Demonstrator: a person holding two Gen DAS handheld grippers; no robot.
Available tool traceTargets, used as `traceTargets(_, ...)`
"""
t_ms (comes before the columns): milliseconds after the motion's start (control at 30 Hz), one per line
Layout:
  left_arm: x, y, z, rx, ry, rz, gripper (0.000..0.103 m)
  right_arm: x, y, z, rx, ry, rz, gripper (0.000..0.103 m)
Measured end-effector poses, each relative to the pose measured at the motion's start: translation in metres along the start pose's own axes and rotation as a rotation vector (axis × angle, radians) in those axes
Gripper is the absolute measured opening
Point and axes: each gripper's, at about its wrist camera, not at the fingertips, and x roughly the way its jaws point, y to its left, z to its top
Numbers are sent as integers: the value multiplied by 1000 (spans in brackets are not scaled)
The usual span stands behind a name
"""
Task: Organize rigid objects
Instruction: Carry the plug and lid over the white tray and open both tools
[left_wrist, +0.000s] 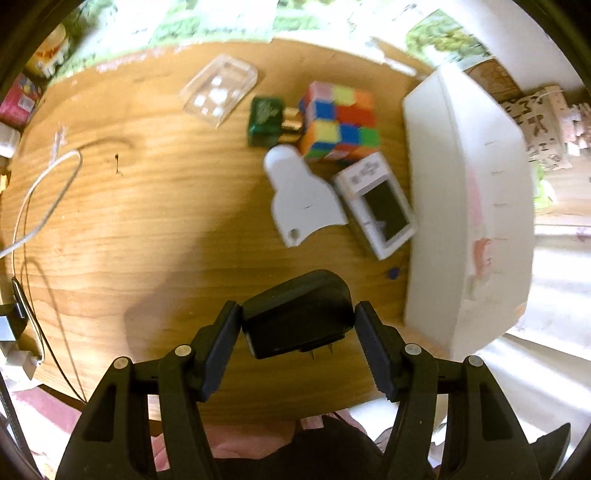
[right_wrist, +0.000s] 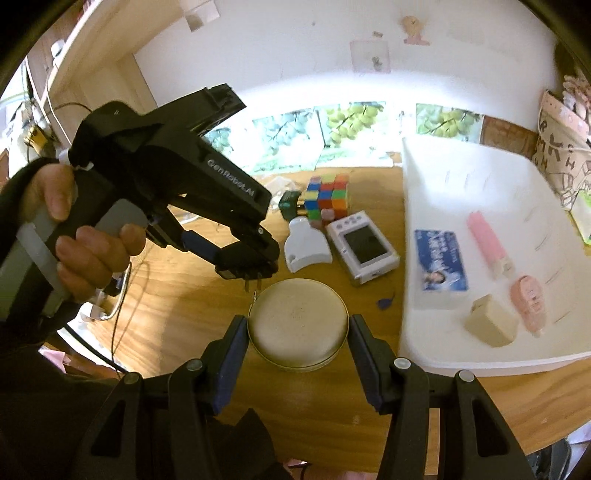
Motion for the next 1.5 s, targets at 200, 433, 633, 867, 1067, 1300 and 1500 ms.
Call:
traceTargets(200,-27,-32,-2,27,-38,-49,67,-30,-24,11,-9,-35,10,55)
traceTargets(433,-42,-81,-9,97,-90,-89,67,-53,-56,20,-41,-57,-6,55)
traceTargets(633,-40,-123,-15,144,-105,-89,67,-68,-87,24,-67,-67,-17,55)
traceTargets(867,-29,-157,-22,163,-110,-90,67,-76,-123,26,-88,-58,-24,55)
traceTargets(1067,-17,-180,-24,178,-112,-92,67,-77,-151,25,-97,-28,-38,56)
traceTargets(1300,2,-195,-23,156,-71,-96,68,-77,-169,21,-91,5,-55,56)
traceTargets(1500,3,-196,-23,146,-67,-93,75,-78,-176,19,-73,4,-61,67)
